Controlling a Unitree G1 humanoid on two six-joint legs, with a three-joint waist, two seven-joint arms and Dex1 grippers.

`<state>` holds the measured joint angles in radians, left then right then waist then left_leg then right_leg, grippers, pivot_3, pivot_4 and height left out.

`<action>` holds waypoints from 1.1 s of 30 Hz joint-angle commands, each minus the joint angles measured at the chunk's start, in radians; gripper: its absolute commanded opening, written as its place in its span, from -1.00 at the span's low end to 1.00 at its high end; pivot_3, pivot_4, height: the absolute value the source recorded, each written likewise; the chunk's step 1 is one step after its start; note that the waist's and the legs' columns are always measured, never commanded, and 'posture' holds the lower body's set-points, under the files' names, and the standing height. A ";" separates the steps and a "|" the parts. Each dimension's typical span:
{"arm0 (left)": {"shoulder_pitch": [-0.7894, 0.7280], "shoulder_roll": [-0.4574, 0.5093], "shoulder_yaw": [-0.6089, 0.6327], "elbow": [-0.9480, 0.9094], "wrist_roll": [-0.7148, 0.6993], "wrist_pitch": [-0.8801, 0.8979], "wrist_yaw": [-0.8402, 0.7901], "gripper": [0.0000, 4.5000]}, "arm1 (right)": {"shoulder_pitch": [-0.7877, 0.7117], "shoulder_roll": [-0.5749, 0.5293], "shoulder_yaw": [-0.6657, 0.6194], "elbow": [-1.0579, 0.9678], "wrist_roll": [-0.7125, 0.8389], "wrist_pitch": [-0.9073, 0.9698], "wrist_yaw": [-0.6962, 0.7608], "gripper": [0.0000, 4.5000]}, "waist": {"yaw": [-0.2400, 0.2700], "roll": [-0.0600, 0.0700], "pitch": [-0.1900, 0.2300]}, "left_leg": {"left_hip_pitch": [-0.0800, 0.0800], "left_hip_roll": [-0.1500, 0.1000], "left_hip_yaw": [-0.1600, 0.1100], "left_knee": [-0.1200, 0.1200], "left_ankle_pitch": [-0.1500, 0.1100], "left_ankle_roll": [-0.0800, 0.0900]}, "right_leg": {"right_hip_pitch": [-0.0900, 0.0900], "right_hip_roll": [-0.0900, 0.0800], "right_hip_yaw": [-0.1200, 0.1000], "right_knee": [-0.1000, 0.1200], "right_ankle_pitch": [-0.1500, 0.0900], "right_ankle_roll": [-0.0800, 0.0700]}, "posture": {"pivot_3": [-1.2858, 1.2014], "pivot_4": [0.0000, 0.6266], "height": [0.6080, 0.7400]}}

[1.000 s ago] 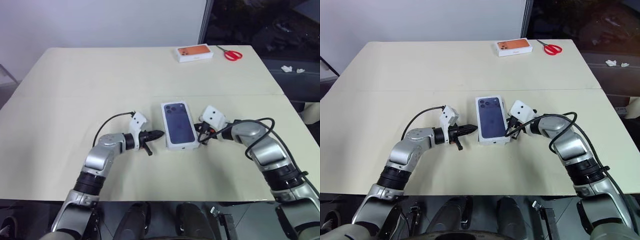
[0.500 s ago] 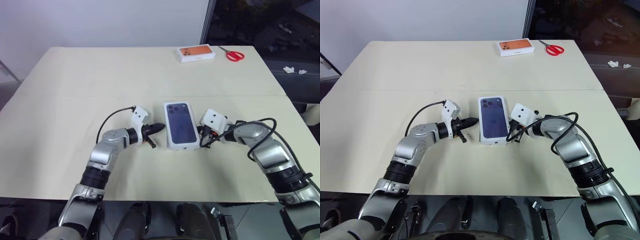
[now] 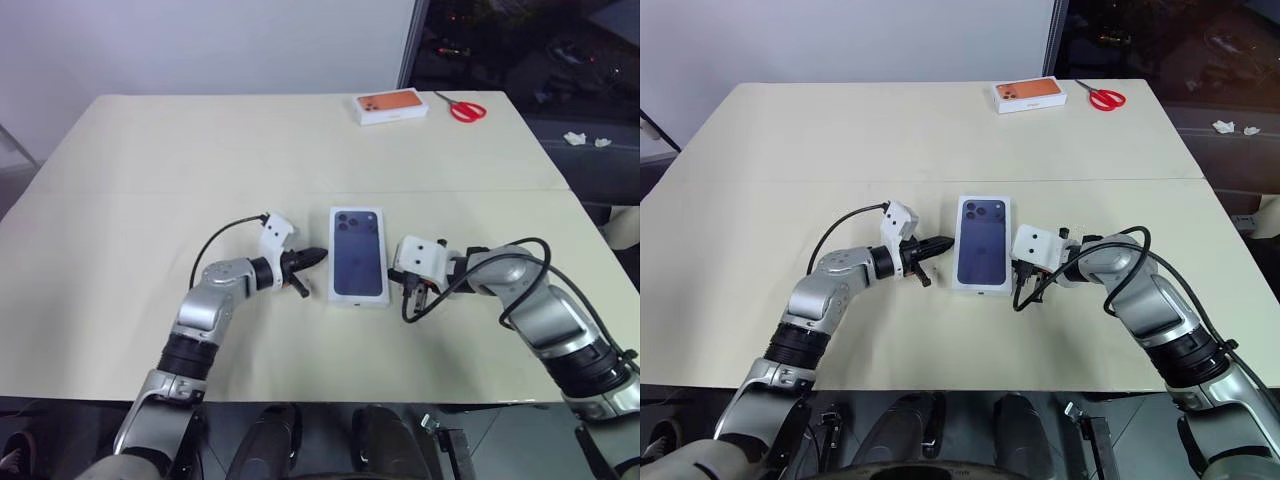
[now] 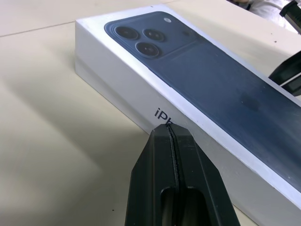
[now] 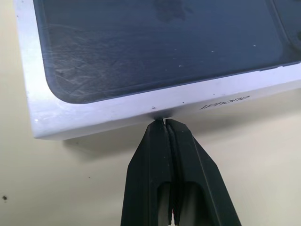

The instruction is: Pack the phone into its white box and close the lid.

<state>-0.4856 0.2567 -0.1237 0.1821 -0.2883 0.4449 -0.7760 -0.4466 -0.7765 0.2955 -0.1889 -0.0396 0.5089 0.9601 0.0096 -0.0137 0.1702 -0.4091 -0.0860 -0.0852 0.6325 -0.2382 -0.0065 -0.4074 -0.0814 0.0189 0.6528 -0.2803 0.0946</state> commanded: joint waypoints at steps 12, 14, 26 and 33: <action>-0.030 -0.023 0.049 -0.026 -0.024 -0.032 0.039 -1.00 | -0.076 0.034 -0.003 0.070 -0.046 -0.056 -0.023 -0.98 | 0.001 0.000 0.000 | 0.000 0.000 0.000 0.000 0.000 -0.001 | 0.000 0.000 0.000 0.000 0.000 0.000 | 0.03 -0.52 1.00; -0.033 -0.025 0.049 -0.024 -0.023 -0.032 0.039 -1.00 | -0.083 0.033 -0.005 0.077 -0.045 -0.054 -0.019 -0.98 | 0.001 0.000 0.000 | 0.000 0.000 0.000 0.000 0.000 -0.001 | 0.000 0.000 0.000 0.000 0.000 0.000 | 0.03 -0.52 1.00; -0.050 -0.027 0.064 0.005 -0.020 -0.038 0.052 -1.00 | -0.097 0.045 -0.001 0.105 -0.071 -0.062 -0.024 -0.98 | 0.000 0.000 0.000 | 0.000 0.000 0.000 0.000 0.001 -0.002 | 0.000 0.000 0.000 0.001 0.000 0.000 | 0.03 -0.52 1.00; -0.002 0.007 0.052 -0.042 -0.024 -0.017 0.033 -1.00 | -0.092 0.018 -0.022 0.121 -0.084 -0.086 -0.026 -0.98 | 0.000 0.000 0.000 | 0.000 0.000 0.000 0.001 0.001 -0.003 | 0.000 0.000 0.000 0.001 0.000 0.000 | 0.03 -0.52 1.00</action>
<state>-0.4919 0.2682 -0.0660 0.1807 -0.2951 0.4263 -0.7353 -0.5230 -0.7413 0.3044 -0.0604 -0.1149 0.4426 0.9382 0.0094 -0.0137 0.1701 -0.4091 -0.0865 -0.0850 0.6332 -0.2367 -0.0090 -0.4076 -0.0815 0.0190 0.6538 -0.2803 0.0947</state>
